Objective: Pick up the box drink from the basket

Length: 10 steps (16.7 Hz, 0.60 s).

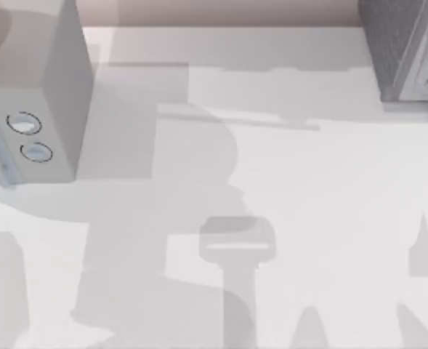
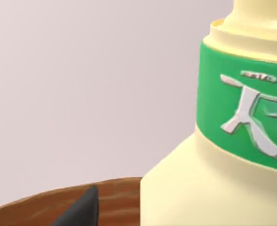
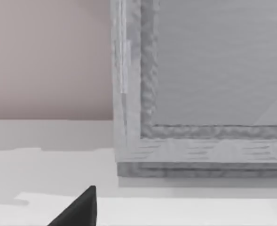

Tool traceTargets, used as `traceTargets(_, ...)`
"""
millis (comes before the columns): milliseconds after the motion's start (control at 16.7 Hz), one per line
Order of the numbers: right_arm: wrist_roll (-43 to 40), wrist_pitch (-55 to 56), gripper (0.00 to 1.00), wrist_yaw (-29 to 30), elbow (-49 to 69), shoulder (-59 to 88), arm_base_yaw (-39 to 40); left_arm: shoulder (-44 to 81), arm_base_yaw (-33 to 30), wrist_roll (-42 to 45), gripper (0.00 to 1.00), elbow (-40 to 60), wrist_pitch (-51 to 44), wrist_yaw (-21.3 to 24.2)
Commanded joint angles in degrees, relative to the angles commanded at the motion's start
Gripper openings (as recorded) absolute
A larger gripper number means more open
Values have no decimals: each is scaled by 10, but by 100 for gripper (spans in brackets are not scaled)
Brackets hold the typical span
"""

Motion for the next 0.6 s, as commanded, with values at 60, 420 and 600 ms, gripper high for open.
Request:
traceTargets(60, 0, 0, 100, 0, 0, 0, 0, 9, -3, 0, 100, 7, 2, -3)
traceTargets(420, 0, 0, 100, 0, 0, 0, 0, 20, -7, 0, 100, 16, 3, -7)
traceTargets(600, 0, 0, 100, 0, 0, 0, 0, 20, -7, 0, 77, 16, 3, -7)
